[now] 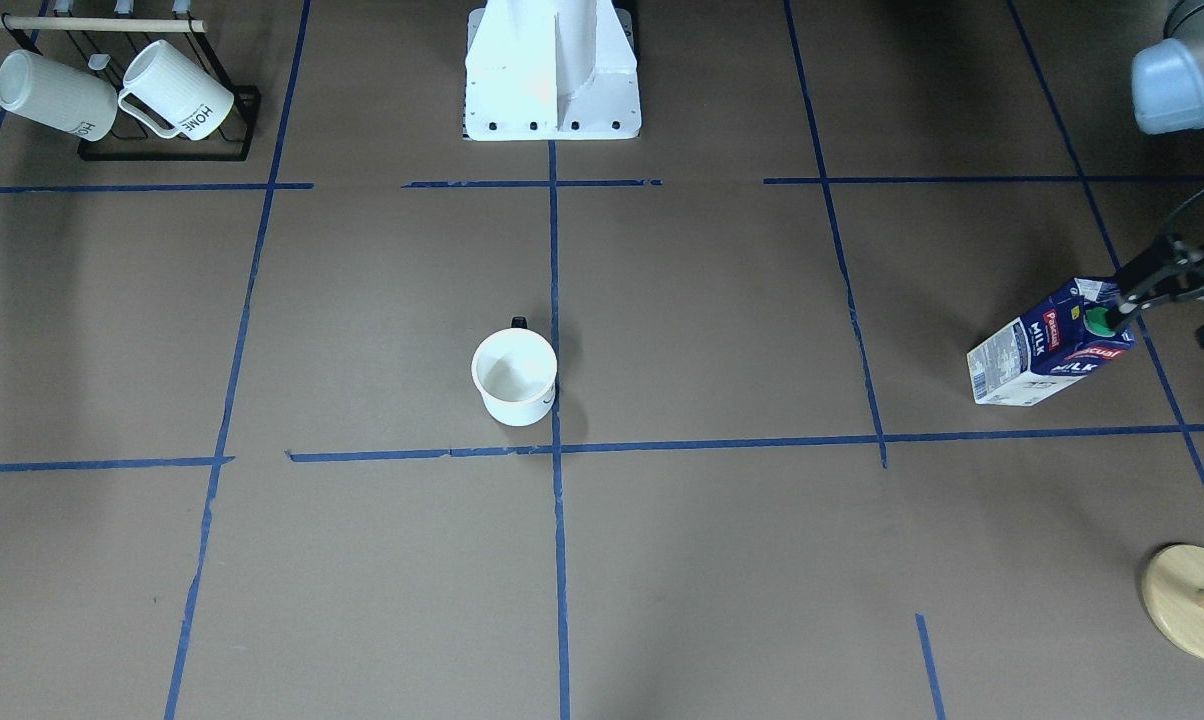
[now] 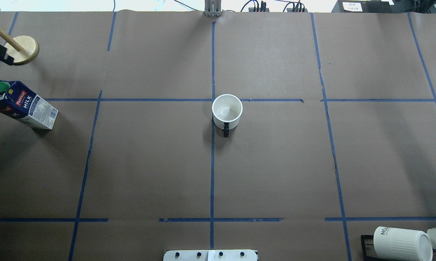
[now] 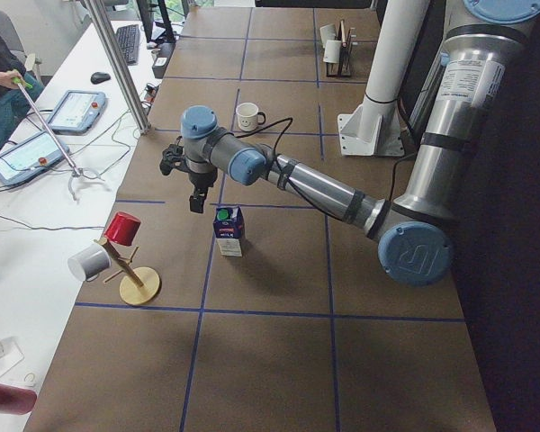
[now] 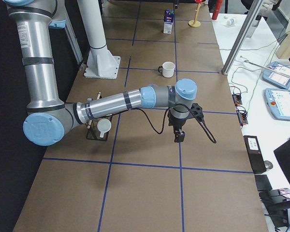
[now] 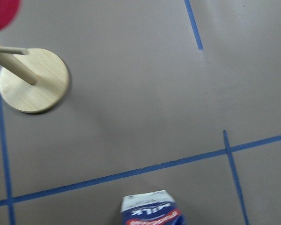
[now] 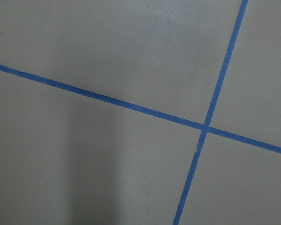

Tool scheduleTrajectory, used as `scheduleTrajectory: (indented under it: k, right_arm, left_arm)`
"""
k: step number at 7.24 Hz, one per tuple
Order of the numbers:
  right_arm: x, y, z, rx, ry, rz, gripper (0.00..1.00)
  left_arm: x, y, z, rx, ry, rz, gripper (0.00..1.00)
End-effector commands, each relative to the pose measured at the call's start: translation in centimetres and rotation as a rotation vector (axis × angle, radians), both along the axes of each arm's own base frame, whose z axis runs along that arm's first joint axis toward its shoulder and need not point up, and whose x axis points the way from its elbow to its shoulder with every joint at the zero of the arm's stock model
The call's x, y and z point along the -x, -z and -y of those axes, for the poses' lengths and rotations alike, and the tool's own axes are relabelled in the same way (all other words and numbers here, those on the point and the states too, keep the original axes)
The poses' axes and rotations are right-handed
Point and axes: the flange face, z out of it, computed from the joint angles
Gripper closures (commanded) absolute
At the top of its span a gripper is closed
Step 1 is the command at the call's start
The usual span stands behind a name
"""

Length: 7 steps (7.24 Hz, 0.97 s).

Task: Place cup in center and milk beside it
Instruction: 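Move the left gripper down onto the milk carton's top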

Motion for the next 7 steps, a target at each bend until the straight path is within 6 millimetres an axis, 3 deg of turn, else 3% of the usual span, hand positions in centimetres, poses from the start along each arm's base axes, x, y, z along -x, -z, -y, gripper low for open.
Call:
scheduleTrajectory:
  k: [1,4,7]
  right_arm:
    - [0.0,-0.2,0.0,0.003,0.001,0.000,0.00]
    - [0.0,-0.5,-0.2,0.007,0.002,-0.001,0.00]
    - [0.0,-0.7,-0.3,0.011,0.002,-0.001,0.00]
  left_arm:
    - [-0.4,-1.5,-1.2,0.037,0.005,0.021,0.00]
    - [-0.3,-4.4,-2.7,0.081,-0.002,0.040,0.00]
    - [-1.7,-4.7,-3.2,0.087,-0.028,0.043,0.00]
